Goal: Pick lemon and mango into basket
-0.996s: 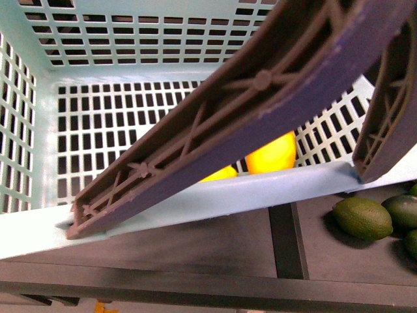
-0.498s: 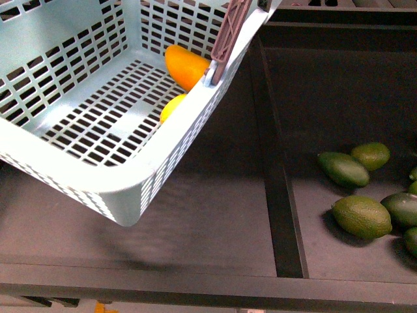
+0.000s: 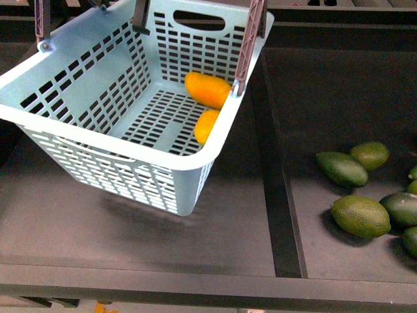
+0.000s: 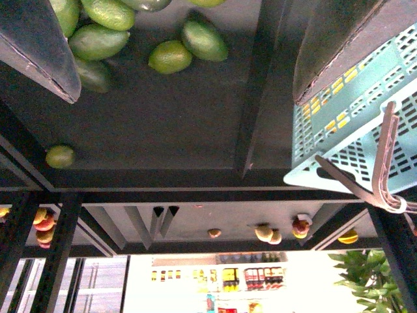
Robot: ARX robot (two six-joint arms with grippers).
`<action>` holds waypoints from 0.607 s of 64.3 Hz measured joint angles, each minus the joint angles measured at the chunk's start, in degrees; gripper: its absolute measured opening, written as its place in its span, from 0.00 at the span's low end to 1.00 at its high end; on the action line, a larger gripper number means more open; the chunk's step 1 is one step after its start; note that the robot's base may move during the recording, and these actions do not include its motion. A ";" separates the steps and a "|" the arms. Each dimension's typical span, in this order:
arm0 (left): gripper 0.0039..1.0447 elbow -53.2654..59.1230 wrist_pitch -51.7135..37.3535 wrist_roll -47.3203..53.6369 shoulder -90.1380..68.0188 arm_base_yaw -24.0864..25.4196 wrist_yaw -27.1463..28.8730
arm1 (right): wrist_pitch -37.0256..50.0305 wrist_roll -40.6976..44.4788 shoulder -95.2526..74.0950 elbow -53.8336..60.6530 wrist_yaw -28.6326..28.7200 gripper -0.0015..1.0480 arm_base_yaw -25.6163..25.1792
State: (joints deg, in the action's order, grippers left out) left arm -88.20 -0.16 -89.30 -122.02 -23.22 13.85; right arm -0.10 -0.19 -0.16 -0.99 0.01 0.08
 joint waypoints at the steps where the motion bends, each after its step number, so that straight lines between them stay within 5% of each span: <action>1: 0.04 0.11 -0.07 -0.04 -0.11 0.02 -0.04 | 0.00 0.00 0.00 0.00 0.00 0.92 0.00; 21: 0.04 4.76 -0.90 -2.25 0.52 0.20 1.16 | 0.00 0.00 0.00 0.00 -0.02 0.92 0.00; 39: 0.80 9.51 13.79 -4.33 12.31 1.29 8.04 | 0.00 0.00 0.00 0.00 0.00 0.92 0.00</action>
State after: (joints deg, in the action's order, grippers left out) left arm -78.70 13.63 -93.62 -109.71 -21.93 21.89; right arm -0.10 -0.19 -0.16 -0.99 0.01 0.08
